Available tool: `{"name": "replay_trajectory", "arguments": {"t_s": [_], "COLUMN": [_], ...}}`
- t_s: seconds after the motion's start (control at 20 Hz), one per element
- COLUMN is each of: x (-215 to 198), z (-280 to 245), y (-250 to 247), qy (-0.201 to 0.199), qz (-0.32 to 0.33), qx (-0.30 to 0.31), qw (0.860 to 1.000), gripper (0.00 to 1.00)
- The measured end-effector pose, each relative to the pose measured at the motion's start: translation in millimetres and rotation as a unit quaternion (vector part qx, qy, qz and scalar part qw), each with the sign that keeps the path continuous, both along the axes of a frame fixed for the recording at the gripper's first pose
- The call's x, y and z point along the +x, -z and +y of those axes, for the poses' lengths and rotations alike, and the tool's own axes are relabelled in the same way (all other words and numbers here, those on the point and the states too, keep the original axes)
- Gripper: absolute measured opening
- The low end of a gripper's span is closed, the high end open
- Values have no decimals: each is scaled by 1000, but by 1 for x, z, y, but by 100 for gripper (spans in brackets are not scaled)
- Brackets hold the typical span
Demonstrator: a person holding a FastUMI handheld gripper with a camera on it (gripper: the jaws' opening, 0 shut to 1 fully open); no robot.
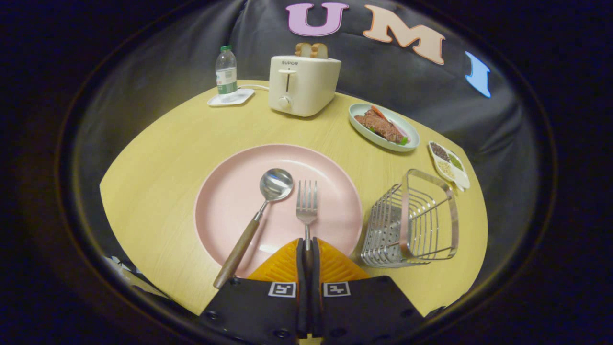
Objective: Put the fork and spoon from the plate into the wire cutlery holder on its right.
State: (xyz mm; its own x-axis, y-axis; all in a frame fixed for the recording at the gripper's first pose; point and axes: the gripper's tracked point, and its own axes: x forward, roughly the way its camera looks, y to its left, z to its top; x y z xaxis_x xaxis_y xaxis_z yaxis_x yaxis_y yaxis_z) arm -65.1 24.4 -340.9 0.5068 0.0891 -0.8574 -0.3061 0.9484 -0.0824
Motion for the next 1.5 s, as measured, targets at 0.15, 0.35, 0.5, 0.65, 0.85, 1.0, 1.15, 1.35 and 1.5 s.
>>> {"name": "replay_trajectory", "arguments": {"t_s": [0.15, 0.35, 0.5, 0.65, 0.85, 1.0, 1.15, 1.35, 1.5], "x": [3, 8, 12, 16, 19, 21, 21, 18, 13], "z": [-4, -11, -17, -31, -47, -69, -85, -114, -123], "y": [-17, -40, -58, -70, -81, -90, -97, -92, -86], "qy": [-15, -34, -41, -48, -54, -73, -81, -96, -101], "qz": [2, 6, 16, 27, 44, 52, 65, 93, 117], "qx": [-1, -3, 5, 6, 13, 0, 0, -17, -13], "qw": [1000, 999, 999, 998, 997, 996, 995, 991, 988], "gripper": [7, 7, 7, 7, 7, 7, 7, 7, 7]}}
